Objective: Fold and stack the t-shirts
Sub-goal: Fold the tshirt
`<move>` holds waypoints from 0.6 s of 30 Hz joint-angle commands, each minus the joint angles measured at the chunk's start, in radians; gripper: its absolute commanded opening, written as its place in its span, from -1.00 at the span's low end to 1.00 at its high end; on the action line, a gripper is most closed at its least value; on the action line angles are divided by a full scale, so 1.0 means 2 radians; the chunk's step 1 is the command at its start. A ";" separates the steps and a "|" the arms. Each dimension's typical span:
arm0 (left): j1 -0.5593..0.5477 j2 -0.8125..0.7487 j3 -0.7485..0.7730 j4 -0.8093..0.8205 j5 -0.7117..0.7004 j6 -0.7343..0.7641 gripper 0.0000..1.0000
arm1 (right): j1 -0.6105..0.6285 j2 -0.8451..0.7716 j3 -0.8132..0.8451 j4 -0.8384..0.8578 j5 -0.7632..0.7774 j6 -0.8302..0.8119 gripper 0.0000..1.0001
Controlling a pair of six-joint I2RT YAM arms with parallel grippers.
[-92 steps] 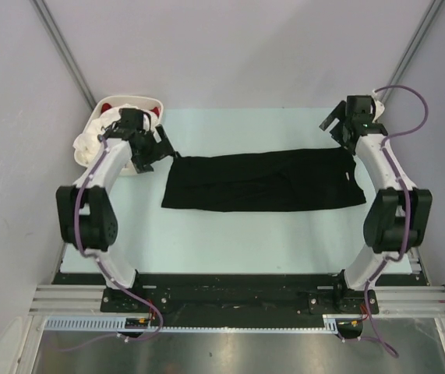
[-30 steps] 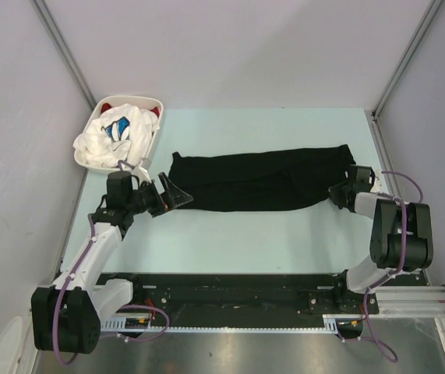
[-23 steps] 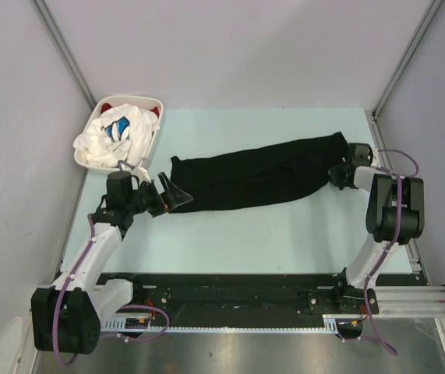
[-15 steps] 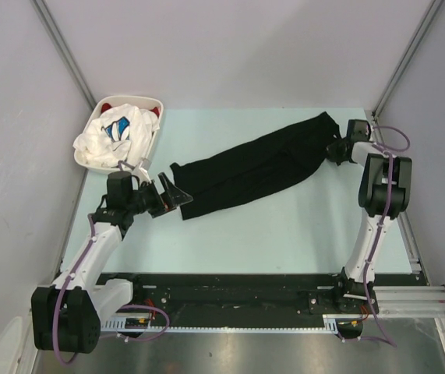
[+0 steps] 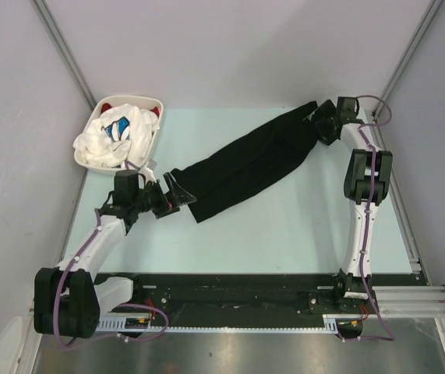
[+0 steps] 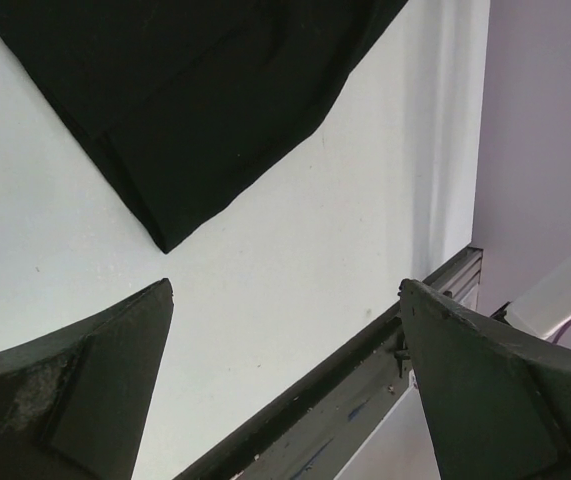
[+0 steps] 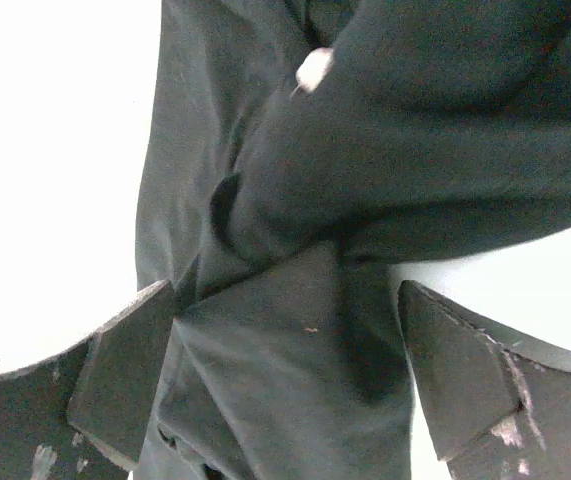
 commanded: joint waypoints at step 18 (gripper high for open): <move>-0.005 -0.056 0.025 -0.039 -0.047 0.009 1.00 | 0.193 -0.493 -0.506 -0.006 0.074 0.052 0.99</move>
